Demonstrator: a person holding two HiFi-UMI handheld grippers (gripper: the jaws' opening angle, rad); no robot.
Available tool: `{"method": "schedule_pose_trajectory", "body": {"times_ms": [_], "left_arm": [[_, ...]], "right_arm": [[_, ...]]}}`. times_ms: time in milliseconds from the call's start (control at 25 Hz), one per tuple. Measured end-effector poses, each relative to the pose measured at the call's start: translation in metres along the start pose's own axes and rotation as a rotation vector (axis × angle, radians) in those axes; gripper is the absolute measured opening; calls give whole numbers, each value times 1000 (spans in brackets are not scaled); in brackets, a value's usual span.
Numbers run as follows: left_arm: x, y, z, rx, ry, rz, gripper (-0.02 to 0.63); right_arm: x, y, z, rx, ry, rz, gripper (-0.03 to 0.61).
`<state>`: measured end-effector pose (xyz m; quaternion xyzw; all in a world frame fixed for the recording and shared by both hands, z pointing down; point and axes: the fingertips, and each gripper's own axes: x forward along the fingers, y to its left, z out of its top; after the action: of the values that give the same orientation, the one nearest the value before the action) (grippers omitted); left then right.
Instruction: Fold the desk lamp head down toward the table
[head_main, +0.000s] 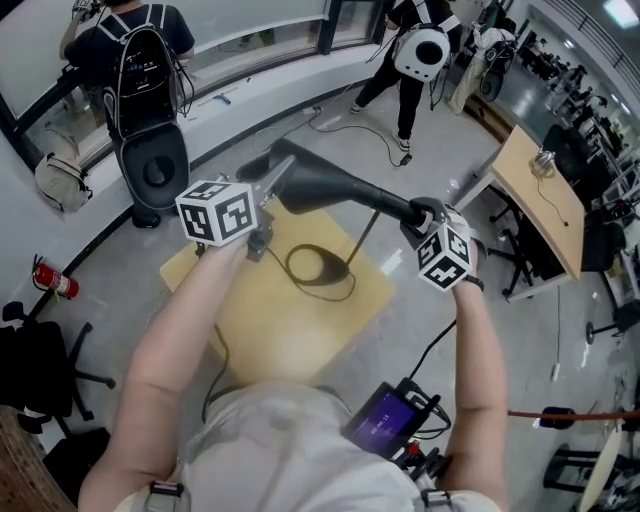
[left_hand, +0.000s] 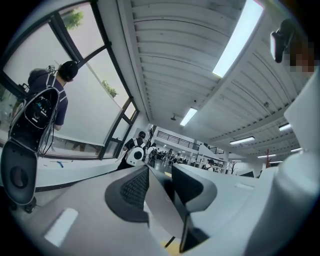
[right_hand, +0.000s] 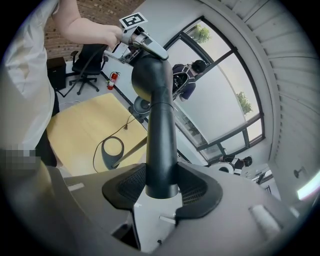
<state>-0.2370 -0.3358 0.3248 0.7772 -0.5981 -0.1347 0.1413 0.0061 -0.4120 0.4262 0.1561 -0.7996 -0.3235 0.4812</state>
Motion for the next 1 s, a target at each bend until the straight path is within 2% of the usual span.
{"method": "schedule_pose_trajectory", "body": {"times_ms": [1000], "left_arm": [[-14,17,-53,-188,-14,2,140]], "right_arm": [[-19,-6,-4,-208,98,-33,202]]}}
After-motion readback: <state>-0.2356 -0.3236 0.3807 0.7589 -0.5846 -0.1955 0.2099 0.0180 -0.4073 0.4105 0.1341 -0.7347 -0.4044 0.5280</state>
